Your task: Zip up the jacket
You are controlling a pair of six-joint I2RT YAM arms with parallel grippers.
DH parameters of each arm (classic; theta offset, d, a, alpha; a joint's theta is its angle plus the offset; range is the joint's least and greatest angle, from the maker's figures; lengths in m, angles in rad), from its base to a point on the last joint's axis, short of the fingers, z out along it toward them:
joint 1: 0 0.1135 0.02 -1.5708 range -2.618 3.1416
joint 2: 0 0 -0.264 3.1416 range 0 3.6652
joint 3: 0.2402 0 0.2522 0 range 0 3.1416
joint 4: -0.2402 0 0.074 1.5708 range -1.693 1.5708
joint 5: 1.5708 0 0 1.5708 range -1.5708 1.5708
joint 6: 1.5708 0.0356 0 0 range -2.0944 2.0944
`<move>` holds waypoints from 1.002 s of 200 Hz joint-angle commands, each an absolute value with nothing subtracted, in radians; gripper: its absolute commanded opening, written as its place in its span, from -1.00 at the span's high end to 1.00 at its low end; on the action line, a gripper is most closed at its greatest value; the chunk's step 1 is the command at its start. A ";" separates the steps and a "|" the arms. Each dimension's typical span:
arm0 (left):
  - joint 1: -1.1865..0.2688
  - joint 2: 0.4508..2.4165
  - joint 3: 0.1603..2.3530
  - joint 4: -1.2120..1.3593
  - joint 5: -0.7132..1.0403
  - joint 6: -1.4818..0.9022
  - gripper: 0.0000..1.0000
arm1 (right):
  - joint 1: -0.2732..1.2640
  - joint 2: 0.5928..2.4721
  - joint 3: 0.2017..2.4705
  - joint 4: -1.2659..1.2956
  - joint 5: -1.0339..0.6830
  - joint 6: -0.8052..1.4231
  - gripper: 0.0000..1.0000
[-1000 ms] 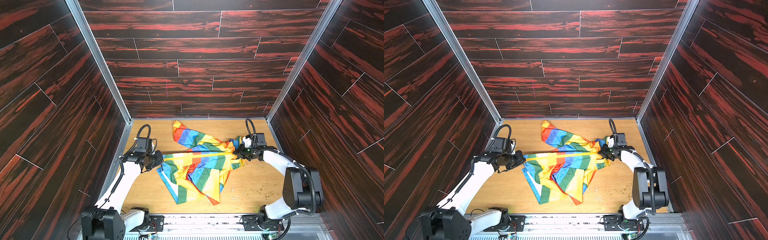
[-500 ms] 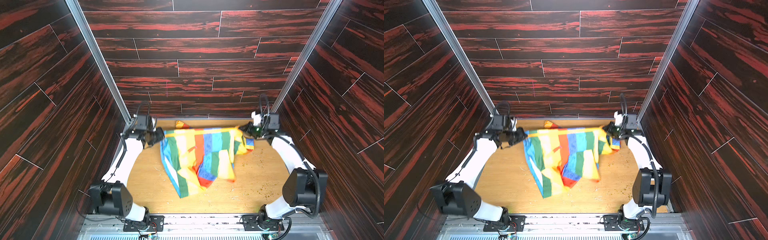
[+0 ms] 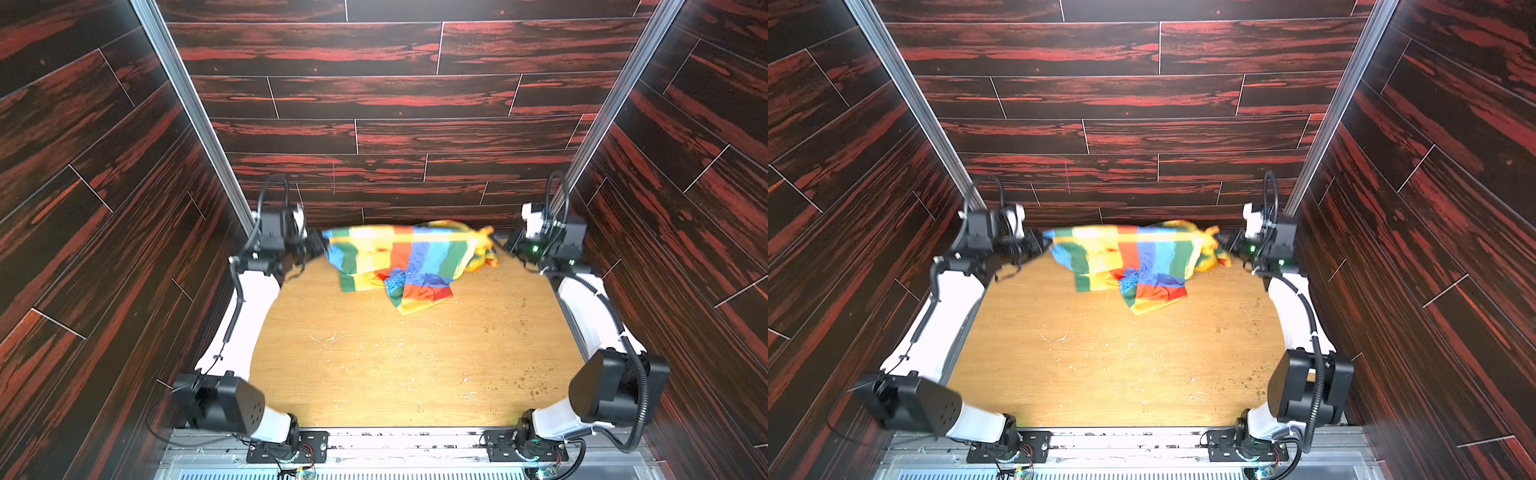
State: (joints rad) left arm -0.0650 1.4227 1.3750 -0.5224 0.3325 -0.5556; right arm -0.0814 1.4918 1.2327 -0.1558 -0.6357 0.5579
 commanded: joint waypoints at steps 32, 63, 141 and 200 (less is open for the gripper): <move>-0.020 1.254 0.961 -0.477 0.215 -0.612 1.00 | -0.049 1.468 0.847 -0.219 -0.557 0.519 1.00; -0.019 1.270 0.907 -0.492 0.251 -0.612 1.00 | 0.039 1.549 0.791 -0.205 -0.465 0.504 1.00; -0.019 1.269 0.840 -0.443 0.311 -0.629 1.00 | 0.105 1.622 0.808 -0.181 -0.428 0.500 0.65; -0.020 1.254 0.877 -0.532 0.241 -0.604 0.48 | 0.105 1.536 0.829 -0.257 -0.273 0.497 0.20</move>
State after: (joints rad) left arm -0.0269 1.2942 0.8486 -0.4747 0.2974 -0.6174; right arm 0.1013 1.5993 0.7959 -0.2001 -0.3756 0.5121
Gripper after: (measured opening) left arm 0.135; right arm 0.367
